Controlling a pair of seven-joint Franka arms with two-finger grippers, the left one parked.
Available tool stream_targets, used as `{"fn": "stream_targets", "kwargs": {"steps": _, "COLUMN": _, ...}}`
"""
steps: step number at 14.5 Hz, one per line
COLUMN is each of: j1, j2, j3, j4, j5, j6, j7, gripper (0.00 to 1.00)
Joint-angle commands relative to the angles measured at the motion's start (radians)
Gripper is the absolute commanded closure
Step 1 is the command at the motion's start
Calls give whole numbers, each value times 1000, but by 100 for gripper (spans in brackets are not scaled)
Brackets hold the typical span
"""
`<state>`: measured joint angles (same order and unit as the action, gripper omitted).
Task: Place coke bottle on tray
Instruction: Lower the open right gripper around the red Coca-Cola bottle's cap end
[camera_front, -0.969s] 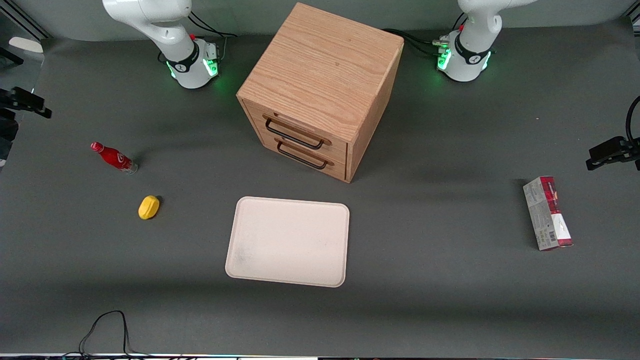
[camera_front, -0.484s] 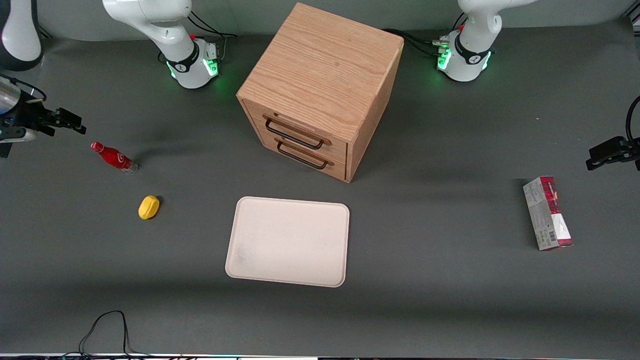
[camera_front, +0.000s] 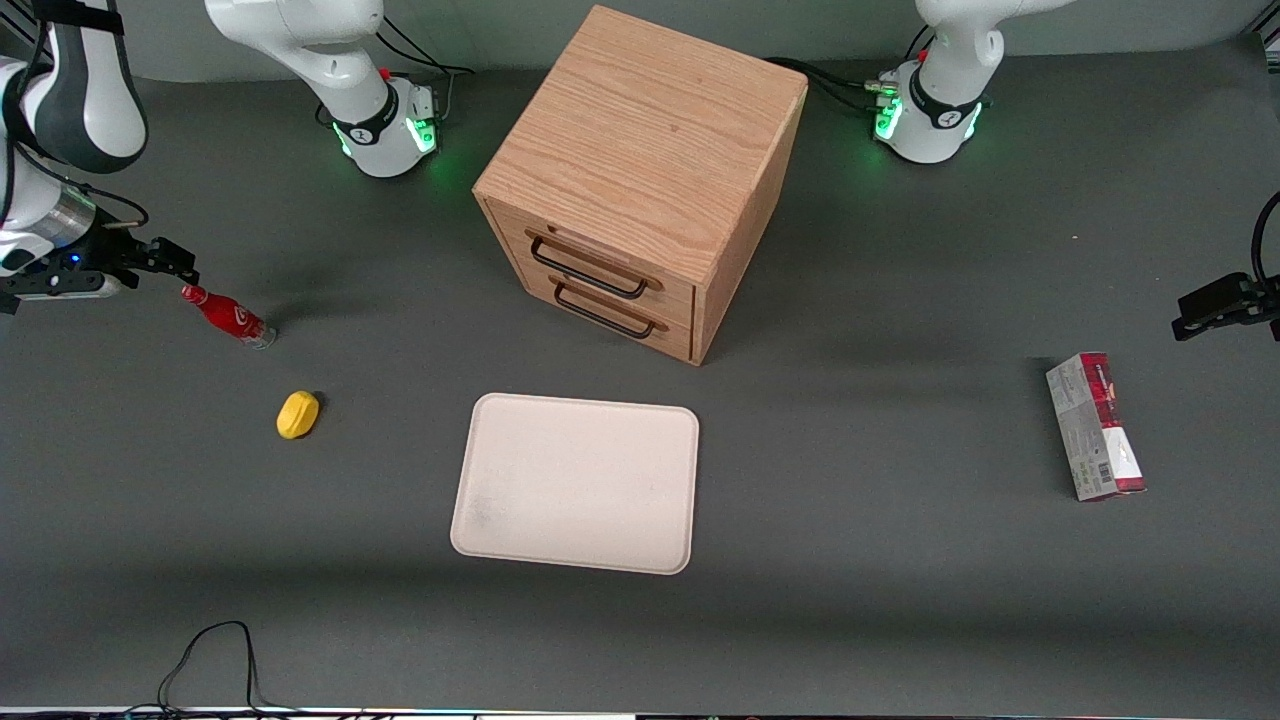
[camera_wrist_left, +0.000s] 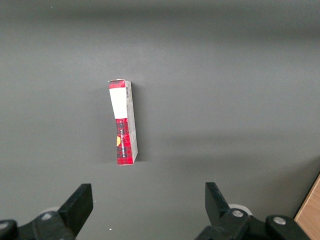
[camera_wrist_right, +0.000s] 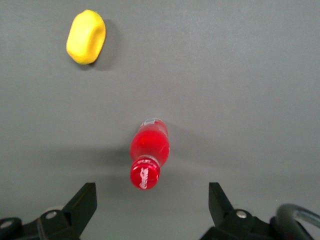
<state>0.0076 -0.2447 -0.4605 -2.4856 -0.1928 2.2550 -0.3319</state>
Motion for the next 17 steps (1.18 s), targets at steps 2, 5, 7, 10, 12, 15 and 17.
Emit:
{"fn": "stream_targets", "kwargs": {"steps": 2, "j1": 5, "j2": 25, "j3": -12, "j4": -27, "j5": -19, "j6": 64, "j7": -19, "gripper": 1}}
{"fn": "stream_targets", "kwargs": {"steps": 5, "j1": 5, "j2": 42, "j3": -12, "j4": -33, "j5": -20, "j6": 83, "j7": -19, "gripper": 1}}
{"fn": "stream_targets", "kwargs": {"steps": 7, "j1": 5, "j2": 51, "j3": -12, "j4": -50, "j5": -19, "j6": 98, "j7": -21, "gripper": 1}}
{"fn": "stream_targets", "kwargs": {"steps": 10, "j1": 5, "j2": 51, "j3": -12, "j4": -72, "j5": -19, "j6": 120, "j7": -21, "gripper": 1}}
{"fn": "stream_targets", "kwargs": {"steps": 12, "j1": 5, "j2": 53, "j3": -14, "j4": -73, "j5": -20, "j6": 120, "j7": -22, "gripper": 4}}
{"fn": "stream_targets", "kwargs": {"steps": 15, "j1": 5, "j2": 51, "j3": -14, "j4": -73, "j5": -20, "j6": 120, "j7": -22, "gripper": 27}}
{"fn": "stream_targets", "kwargs": {"steps": 17, "j1": 5, "j2": 51, "j3": -14, "j4": -73, "j5": -20, "j6": 120, "j7": -22, "gripper": 72}}
